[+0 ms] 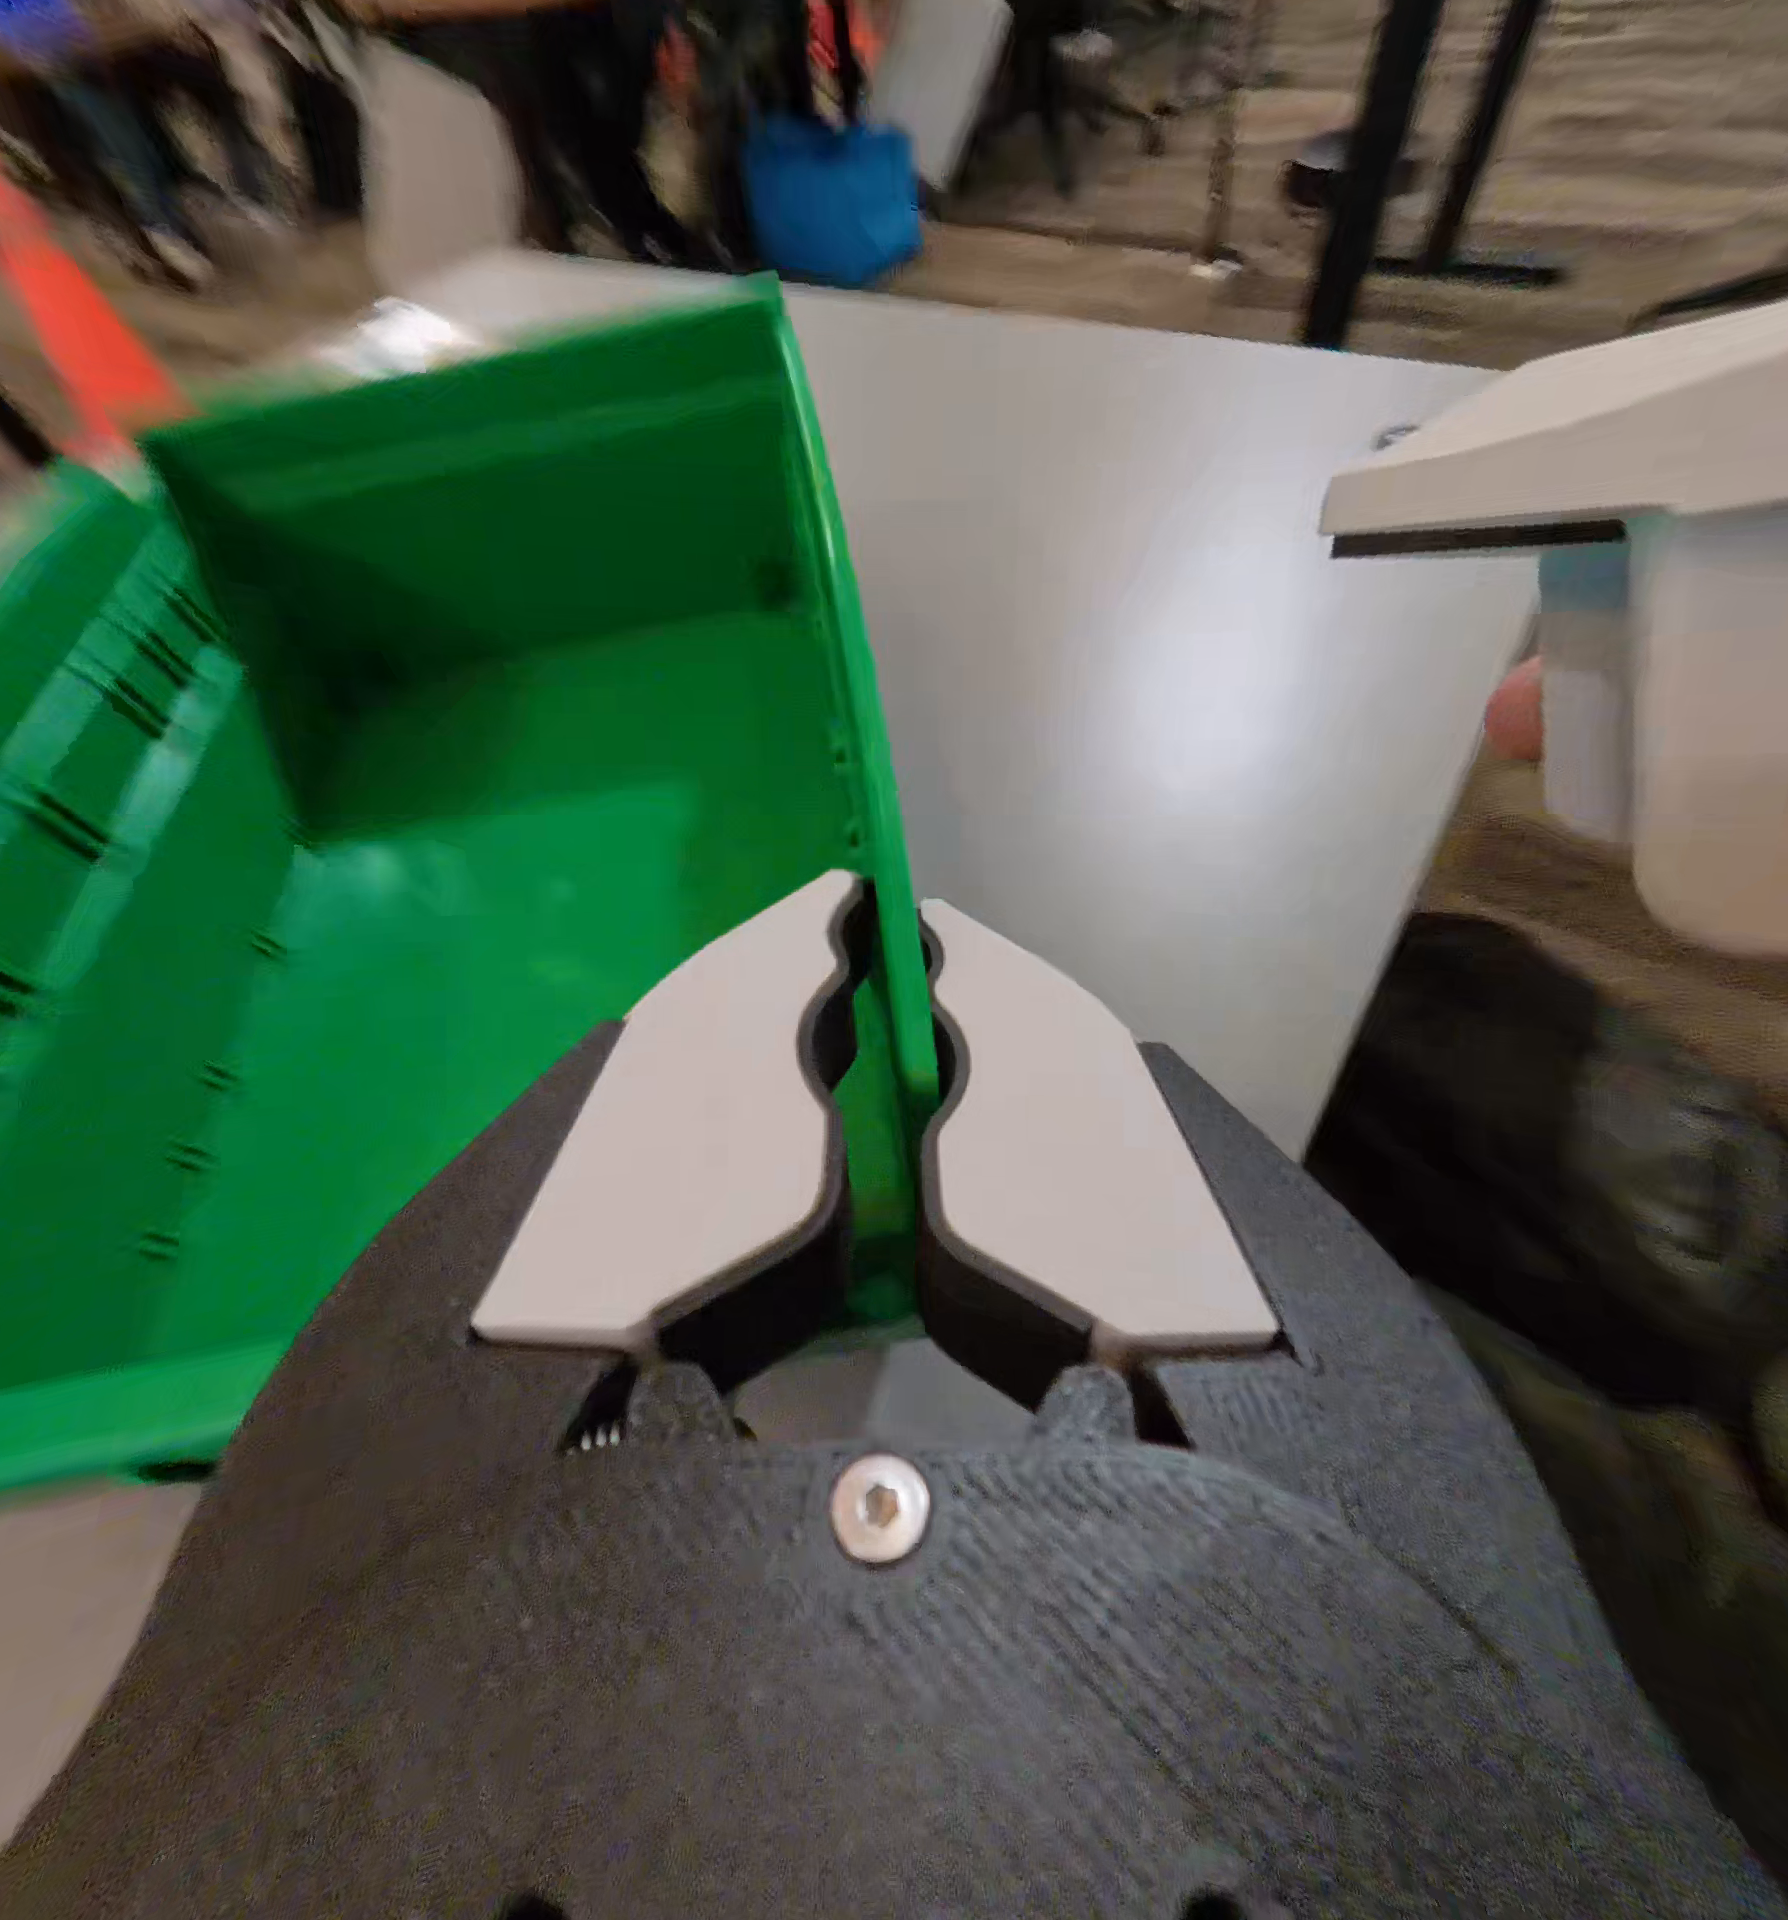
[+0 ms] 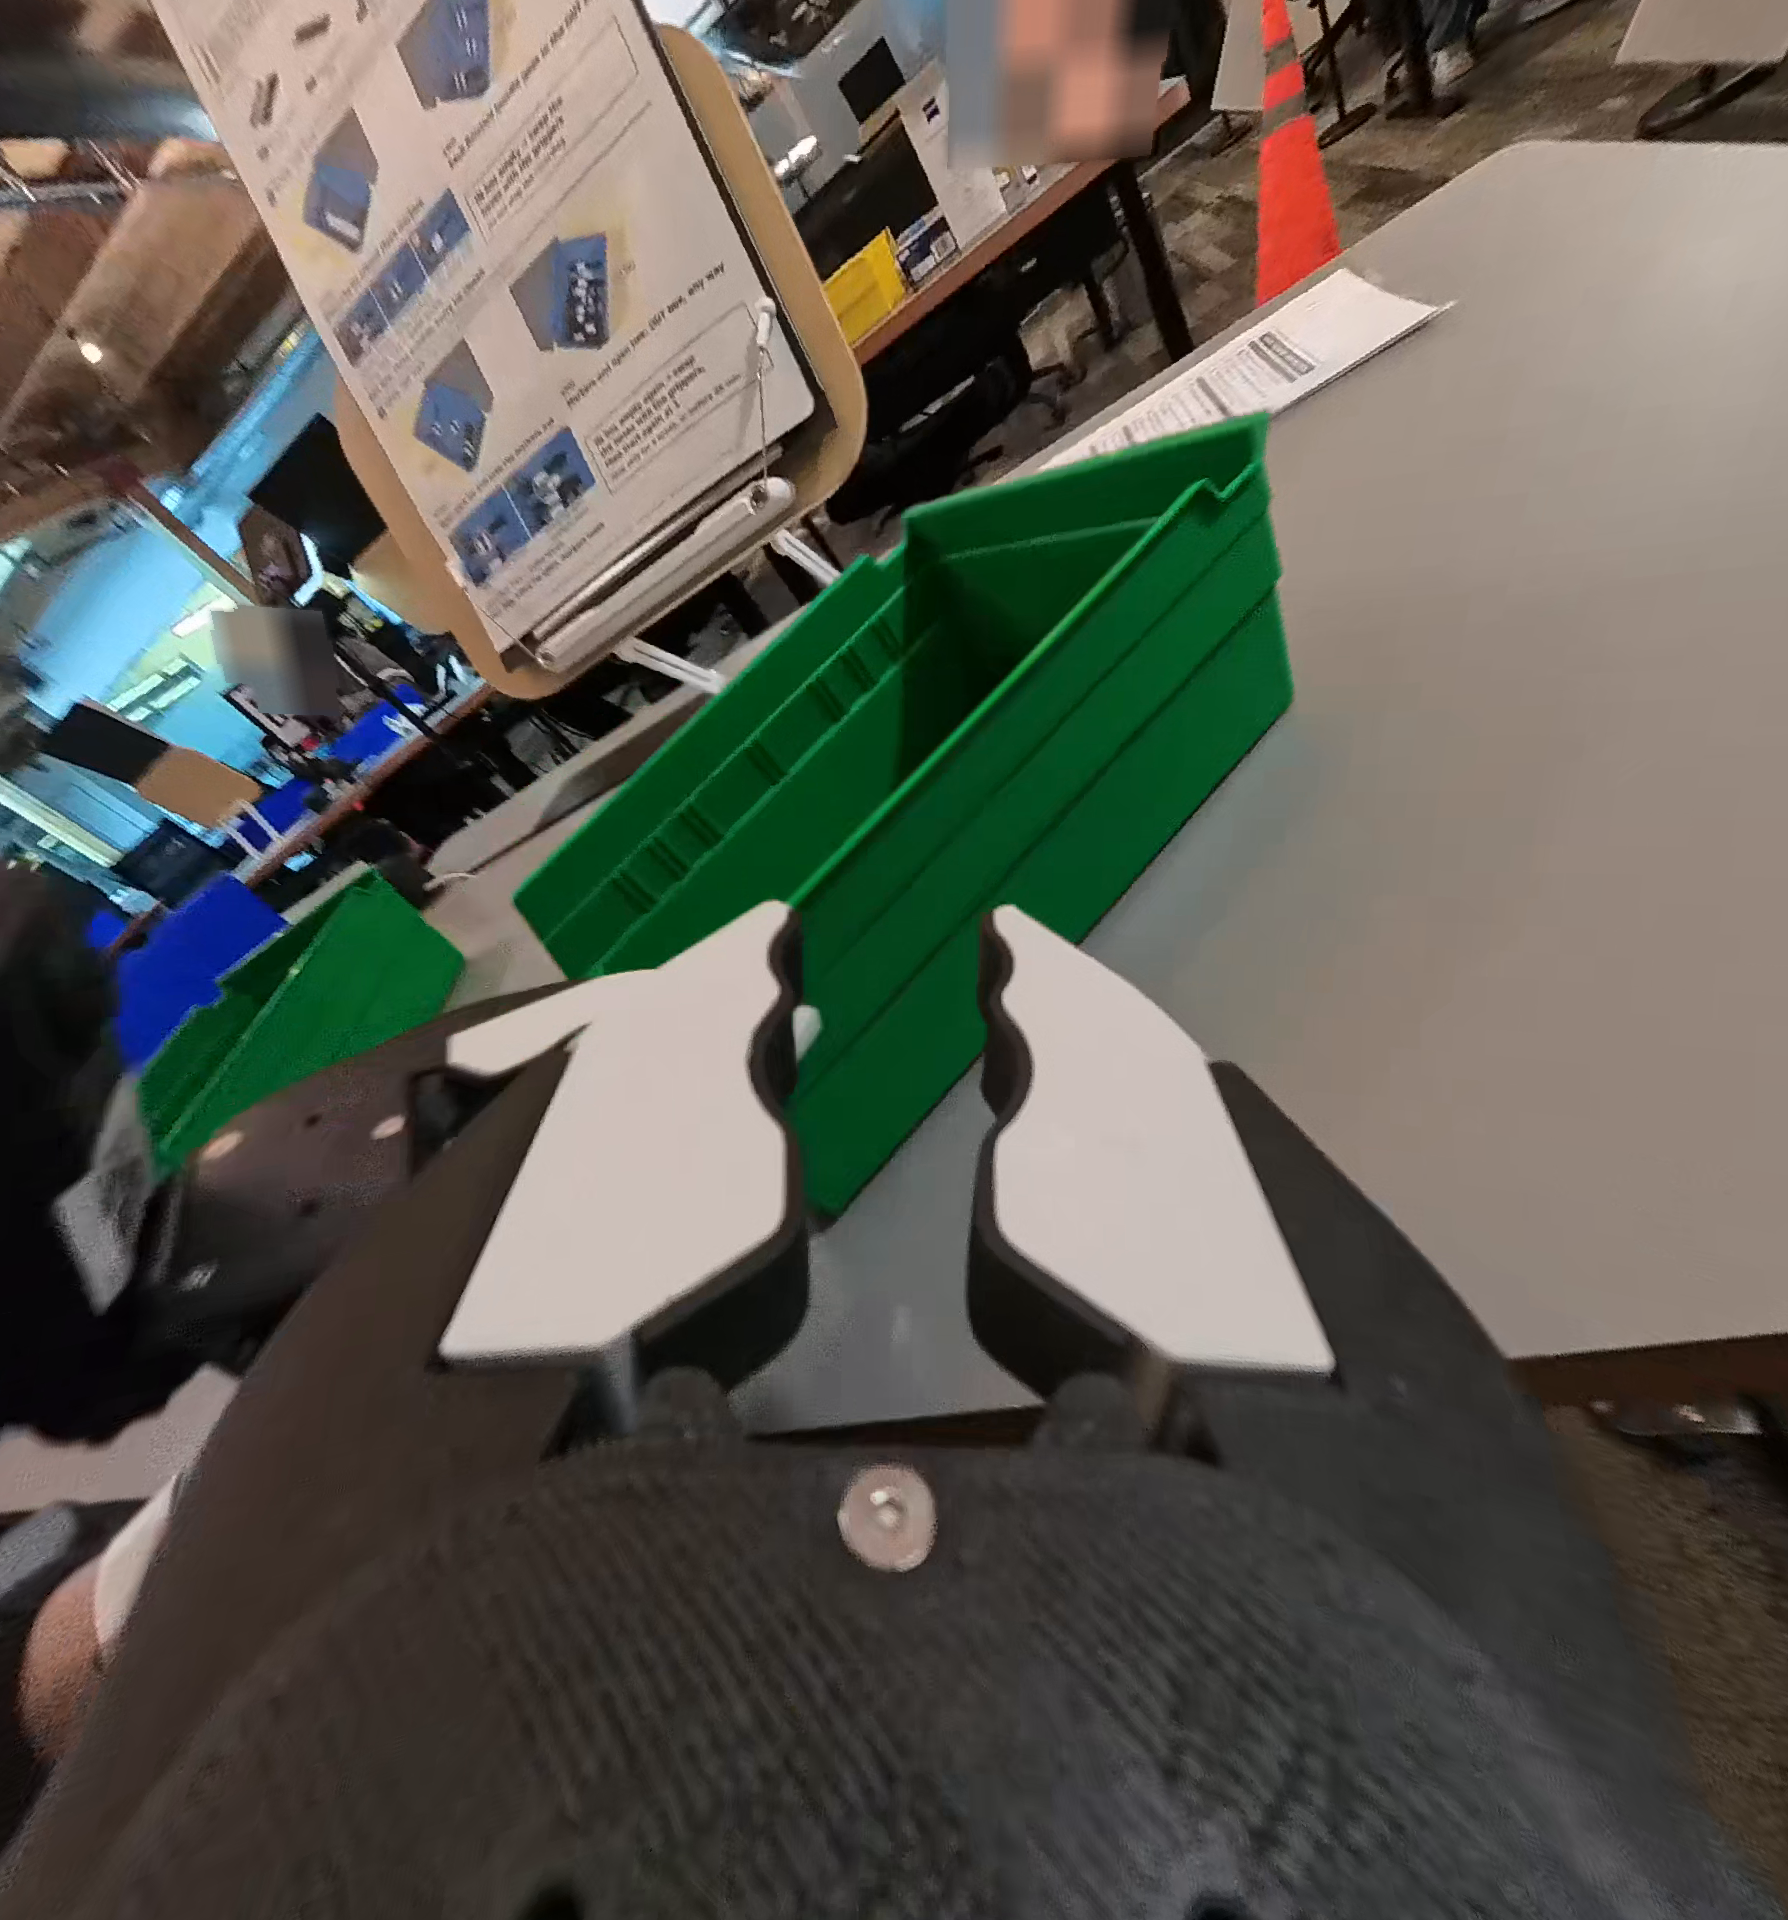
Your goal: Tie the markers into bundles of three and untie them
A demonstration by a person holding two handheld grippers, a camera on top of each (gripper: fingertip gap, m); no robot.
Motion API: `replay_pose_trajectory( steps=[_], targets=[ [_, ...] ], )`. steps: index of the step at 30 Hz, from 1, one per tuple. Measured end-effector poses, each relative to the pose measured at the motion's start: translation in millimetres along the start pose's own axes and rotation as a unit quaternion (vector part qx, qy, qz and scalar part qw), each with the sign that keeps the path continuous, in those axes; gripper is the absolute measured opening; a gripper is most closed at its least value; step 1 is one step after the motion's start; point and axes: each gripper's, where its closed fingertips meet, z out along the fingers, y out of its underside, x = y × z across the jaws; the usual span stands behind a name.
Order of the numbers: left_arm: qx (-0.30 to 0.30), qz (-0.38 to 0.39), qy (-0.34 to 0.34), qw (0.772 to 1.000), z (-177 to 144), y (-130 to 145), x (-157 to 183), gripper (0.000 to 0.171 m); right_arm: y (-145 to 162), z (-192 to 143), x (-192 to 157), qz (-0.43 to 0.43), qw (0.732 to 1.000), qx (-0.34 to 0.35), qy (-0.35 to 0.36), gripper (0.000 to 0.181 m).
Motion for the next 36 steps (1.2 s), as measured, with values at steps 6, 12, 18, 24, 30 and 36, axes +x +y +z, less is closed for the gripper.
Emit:
replay_pose_trajectory(
  steps=[6,12,18,24,30,36],
  targets=[
    [0.022,-0.052,0.008,0.998,-3,-3,-5,0.012,-3,8,-5,-0.028,0.998,0.027,0.045,0.047],
    [0.047,-0.026,0.066,0.996,-78,16,-11,0.041,27,21,-42,-0.112,0.993,-0.013,0.042,0.071],
    [0.042,-0.132,-0.06,0.989,-155,77,-103,0.038,70,36,-66,-0.246,0.963,-0.073,0.075,0.081],
    [0.02,-0.304,-0.039,0.952,-164,100,-147,0.039,33,56,-32,-0.356,0.922,-0.015,0.149,0.086],
    [0.113,-0.399,-0.067,0.908,-198,89,-189,0.027,-5,53,45,-0.122,0.979,-0.004,0.165,0.042],
    [0.083,-0.418,-0.032,0.904,-193,98,-180,0.028,-24,33,14,-0.009,0.998,0.057,0.039,0.059]
  ],
)
